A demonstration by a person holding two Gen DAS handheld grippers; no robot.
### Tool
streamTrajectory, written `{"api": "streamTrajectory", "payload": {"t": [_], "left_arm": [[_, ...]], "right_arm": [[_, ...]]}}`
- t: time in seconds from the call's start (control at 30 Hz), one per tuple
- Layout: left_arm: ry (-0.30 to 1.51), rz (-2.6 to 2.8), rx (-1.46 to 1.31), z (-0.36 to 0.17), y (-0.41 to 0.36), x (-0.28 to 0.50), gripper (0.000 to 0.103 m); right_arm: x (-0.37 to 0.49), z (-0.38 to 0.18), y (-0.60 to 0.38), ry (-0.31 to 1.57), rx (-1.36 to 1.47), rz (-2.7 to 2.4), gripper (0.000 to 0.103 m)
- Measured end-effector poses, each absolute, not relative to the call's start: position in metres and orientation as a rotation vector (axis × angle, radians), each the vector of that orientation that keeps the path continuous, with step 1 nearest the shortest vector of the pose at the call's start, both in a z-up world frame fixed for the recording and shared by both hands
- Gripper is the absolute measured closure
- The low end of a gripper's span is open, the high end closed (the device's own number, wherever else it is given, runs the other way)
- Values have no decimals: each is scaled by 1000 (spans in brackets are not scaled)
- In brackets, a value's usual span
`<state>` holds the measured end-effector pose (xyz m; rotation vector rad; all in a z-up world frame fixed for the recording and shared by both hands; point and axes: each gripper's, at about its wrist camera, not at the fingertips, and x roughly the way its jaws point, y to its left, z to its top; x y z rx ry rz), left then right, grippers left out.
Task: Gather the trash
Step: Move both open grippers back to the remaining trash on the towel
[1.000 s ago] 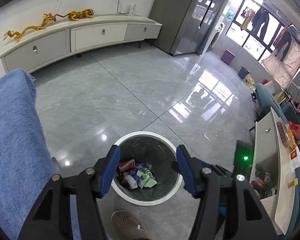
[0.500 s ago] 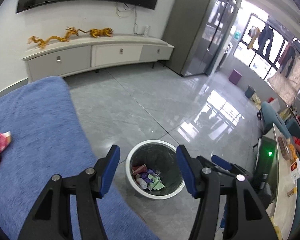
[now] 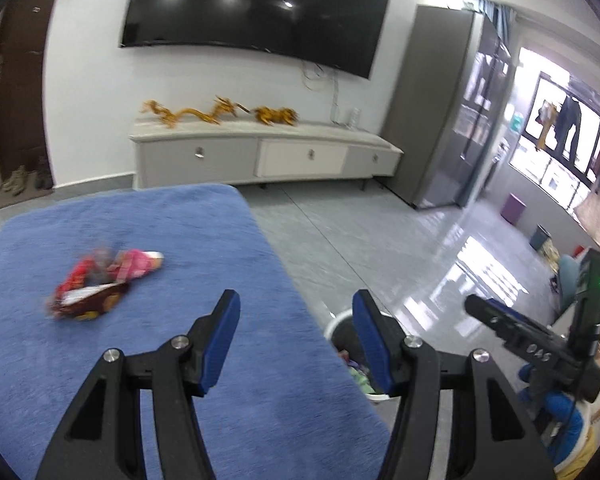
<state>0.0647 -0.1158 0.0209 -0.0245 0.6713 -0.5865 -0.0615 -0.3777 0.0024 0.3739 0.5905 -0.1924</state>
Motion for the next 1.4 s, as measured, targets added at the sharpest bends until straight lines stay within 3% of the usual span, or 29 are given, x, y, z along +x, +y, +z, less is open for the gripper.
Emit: {"api": "streamTrajectory", "payload": {"t": [0.73,0.97,1.4], "left_arm": [[539,-307,-182,46,53,29,44],[525,-205,-192,35,98,32,44],[682,-108,-164,-29,144,76,44]], "right_arm": [[-88,93,-242,423,129,-74,28],[-83,86,-247,421,143,-58,28],[-30,35,-250,560,180,3,28]]}}
